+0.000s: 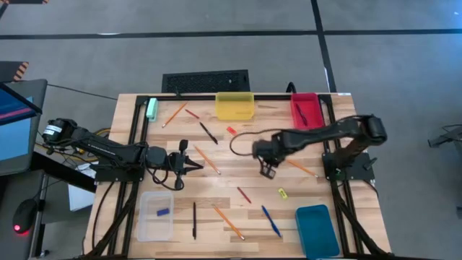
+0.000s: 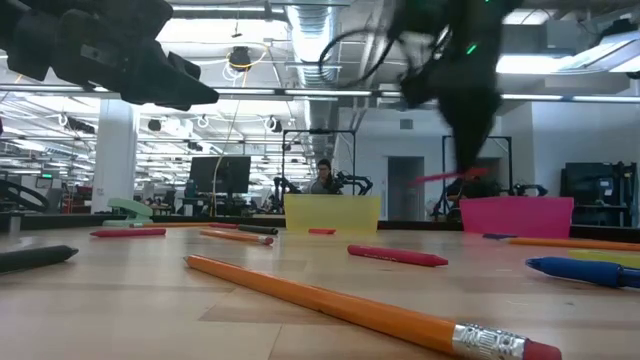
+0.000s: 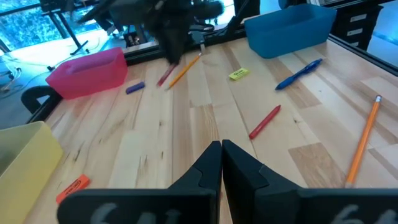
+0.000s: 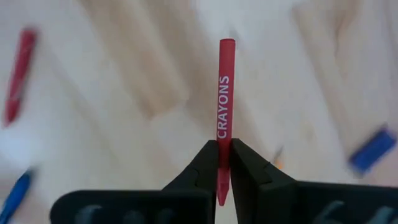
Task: Sort crayons/erasers/pens/pencils in bins
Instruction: Put the red crayon into the blue bin
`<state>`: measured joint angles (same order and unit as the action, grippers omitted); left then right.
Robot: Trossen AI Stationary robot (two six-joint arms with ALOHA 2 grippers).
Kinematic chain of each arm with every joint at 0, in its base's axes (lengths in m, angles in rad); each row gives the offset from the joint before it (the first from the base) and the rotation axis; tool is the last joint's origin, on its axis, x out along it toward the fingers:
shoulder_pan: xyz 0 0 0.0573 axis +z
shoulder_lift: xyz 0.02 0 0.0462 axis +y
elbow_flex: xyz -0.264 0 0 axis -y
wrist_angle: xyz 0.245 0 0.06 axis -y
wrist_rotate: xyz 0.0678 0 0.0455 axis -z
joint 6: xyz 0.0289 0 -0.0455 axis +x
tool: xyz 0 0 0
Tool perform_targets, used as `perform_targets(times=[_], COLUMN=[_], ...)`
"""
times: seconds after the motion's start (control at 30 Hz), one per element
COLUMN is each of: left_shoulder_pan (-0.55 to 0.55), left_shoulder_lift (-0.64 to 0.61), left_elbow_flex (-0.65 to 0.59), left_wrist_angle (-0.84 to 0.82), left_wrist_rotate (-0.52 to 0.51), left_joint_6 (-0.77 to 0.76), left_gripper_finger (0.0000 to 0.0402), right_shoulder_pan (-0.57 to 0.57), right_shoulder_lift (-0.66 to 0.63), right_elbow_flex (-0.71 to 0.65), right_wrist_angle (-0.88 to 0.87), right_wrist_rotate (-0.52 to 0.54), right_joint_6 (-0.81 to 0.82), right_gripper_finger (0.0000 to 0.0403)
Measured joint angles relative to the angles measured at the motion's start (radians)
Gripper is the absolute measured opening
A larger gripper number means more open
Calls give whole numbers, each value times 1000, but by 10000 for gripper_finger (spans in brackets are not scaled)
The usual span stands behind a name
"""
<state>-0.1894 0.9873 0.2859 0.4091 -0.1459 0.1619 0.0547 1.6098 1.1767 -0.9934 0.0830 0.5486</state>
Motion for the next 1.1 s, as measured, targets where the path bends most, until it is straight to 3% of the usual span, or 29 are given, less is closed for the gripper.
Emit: perform_targets(times=[0.37, 0.63, 0.77, 0.9, 1.1], left_shoulder_pan=[0, 0, 0, 0, 0], left_shoulder_lift=[0, 0, 0, 0, 0], left_elbow_flex=[0, 0, 0, 0, 0], left_wrist_angle=[0, 0, -1, 0, 0], left_wrist_rotate=[0, 0, 0, 0, 0], left_joint_6=[0, 0, 0, 0, -1], left_gripper_finger=[4, 4, 4, 4, 4], right_shoulder_pan=[493, 903, 1041, 1097, 1068], right_shoulder_lift=[-100, -73, -7, 82, 165], right_elbow_flex=[1, 1, 3, 2, 2], right_wrist_angle=[-128, -57, -22, -17, 28], right_wrist_rotate=[-1, -4, -3, -3, -4], right_joint_6=[564, 1145, 1383, 1466, 1371], right_gripper_finger=[40, 40, 40, 37, 23])
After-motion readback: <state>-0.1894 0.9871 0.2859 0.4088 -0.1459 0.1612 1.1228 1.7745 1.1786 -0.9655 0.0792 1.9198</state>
